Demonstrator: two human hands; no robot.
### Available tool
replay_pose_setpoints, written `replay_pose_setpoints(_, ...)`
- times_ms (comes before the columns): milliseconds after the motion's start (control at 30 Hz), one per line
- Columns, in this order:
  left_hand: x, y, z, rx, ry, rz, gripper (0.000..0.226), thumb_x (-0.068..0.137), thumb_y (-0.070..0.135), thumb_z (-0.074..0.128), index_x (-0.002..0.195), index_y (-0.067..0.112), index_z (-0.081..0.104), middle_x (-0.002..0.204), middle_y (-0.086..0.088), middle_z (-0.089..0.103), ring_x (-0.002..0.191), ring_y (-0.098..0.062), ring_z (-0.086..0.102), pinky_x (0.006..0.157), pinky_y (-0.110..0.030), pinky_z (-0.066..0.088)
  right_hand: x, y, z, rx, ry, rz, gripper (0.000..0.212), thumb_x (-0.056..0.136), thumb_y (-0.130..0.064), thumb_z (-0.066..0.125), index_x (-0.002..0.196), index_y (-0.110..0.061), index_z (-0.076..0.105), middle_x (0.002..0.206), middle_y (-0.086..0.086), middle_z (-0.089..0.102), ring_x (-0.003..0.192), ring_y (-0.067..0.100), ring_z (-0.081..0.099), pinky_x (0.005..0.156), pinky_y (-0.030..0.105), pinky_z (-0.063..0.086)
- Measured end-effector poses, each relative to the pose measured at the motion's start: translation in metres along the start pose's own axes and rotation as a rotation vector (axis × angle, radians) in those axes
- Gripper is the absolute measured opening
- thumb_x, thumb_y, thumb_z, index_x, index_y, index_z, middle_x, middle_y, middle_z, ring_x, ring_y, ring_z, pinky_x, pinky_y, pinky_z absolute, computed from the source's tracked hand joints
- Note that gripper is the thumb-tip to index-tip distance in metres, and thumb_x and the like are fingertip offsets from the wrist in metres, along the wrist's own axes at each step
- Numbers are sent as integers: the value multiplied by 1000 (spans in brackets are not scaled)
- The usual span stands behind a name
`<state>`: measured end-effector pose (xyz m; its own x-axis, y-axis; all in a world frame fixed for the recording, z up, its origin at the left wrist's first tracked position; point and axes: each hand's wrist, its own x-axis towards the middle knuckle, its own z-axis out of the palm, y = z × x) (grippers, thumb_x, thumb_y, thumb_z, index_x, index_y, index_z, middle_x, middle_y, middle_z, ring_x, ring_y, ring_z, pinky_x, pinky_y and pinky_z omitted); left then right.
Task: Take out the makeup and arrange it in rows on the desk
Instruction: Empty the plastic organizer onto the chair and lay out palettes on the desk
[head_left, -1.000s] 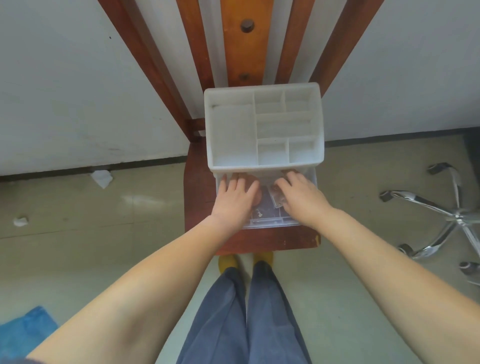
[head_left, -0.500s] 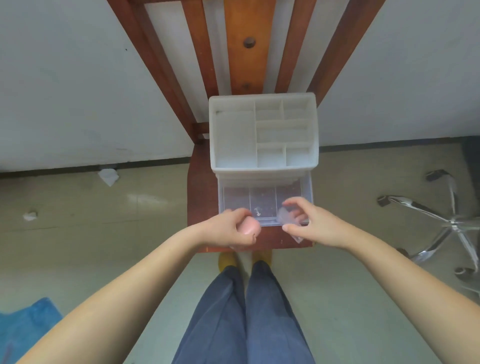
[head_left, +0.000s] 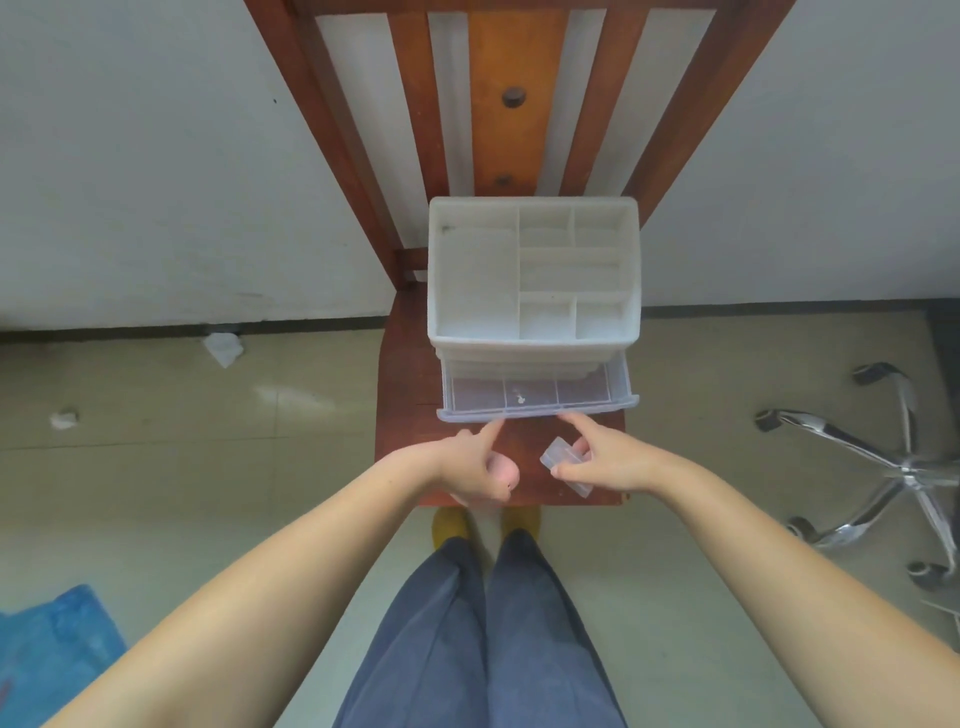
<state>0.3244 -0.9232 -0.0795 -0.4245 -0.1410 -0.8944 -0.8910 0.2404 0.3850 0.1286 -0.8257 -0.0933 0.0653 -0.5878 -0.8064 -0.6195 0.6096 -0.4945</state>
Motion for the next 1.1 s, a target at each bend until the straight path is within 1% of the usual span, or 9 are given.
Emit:
replay_pose_setpoints(167, 15, 9, -39, 64, 115, -53, 103, 76, 45, 54, 147, 29, -19, 151, -21, 15, 141, -34, 18, 114, -47, 23, 29, -14, -24, -71, 110, -30, 96, 75, -44, 63, 149, -31, 3, 116, 12, 54, 99, 25, 58, 87, 35, 46)
replay_pose_setpoints(267, 20, 13, -53, 93, 233, -59, 96, 79, 44, 55, 149, 29, -10, 145, -21, 23, 136, -37, 23, 112, -44, 26, 38, -23, -34, -115, 189, -45, 92, 75, -43, 63, 148, -30, 9, 116, 13, 53, 98, 25, 55, 85, 35, 46)
replay_pose_setpoints(367, 18, 17, -51, 113, 219, -72, 94, 82, 45, 54, 149, 27, -9, 146, -21, 19, 137, -38, 20, 113, -46, 23, 33, -27, -33, -179, 172, -29, 93, 75, -43, 63, 148, -31, 6, 115, 14, 50, 95, 27, 55, 82, 34, 46)
replay_pose_setpoints(433, 10, 15, -44, 90, 222, -51, 97, 80, 43, 58, 149, 28, -9, 148, -17, 18, 137, -36, 21, 112, -47, 26, 22, -32, -28, -205, 156, -19, 92, 75, -42, 62, 148, -31, 8, 115, 14, 50, 96, 28, 56, 81, 35, 46)
replay_pose_setpoints(533, -16, 8, -34, 48, 340, 19, 90, 77, 38, 62, 148, 27, 7, 139, -14, 31, 128, -32, 32, 102, -45, 38, 0, -48, -26, -267, 210, -59, 77, 76, -39, 63, 141, -24, 25, 120, 10, 49, 104, 27, 52, 83, 36, 46)
replay_pose_setpoints(667, -67, -12, -22, 18, 631, 67, 75, 75, 37, 65, 137, 20, 27, 127, -9, 38, 118, -28, 38, 93, -44, 44, -25, -89, -27, -447, 368, -253, 46, 80, -36, 60, 117, -17, 43, 115, 4, 49, 106, 23, 48, 76, 34, 43)
replay_pose_setpoints(800, -120, -39, -9, 33, 879, 13, 71, 75, 37, 66, 135, 19, 31, 130, -4, 37, 119, -25, 37, 89, -41, 45, -35, -137, -24, -638, 374, -459, 36, 83, -33, 58, 112, -13, 47, 113, 7, 50, 107, 26, 47, 83, 39, 45)
replay_pose_setpoints(967, -180, -69, 45, -136, 1161, -190, 61, 76, 38, 65, 125, 14, 36, 128, -2, 39, 114, -22, 40, 82, -35, 43, -38, -200, 4, -887, 323, -806, 37, 84, -32, 57, 114, -11, 50, 118, 6, 51, 110, 27, 46, 81, 34, 43)
replay_pose_setpoints(1100, -217, -85, 120, -324, 1285, -412, 51, 77, 40, 65, 111, 15, 37, 123, 0, 40, 113, -21, 40, 77, -33, 42, -53, -240, 53, -1137, 229, -1038, 30, 88, -21, 45, 115, -9, 46, 119, 7, 46, 113, 29, 44, 84, 39, 47)
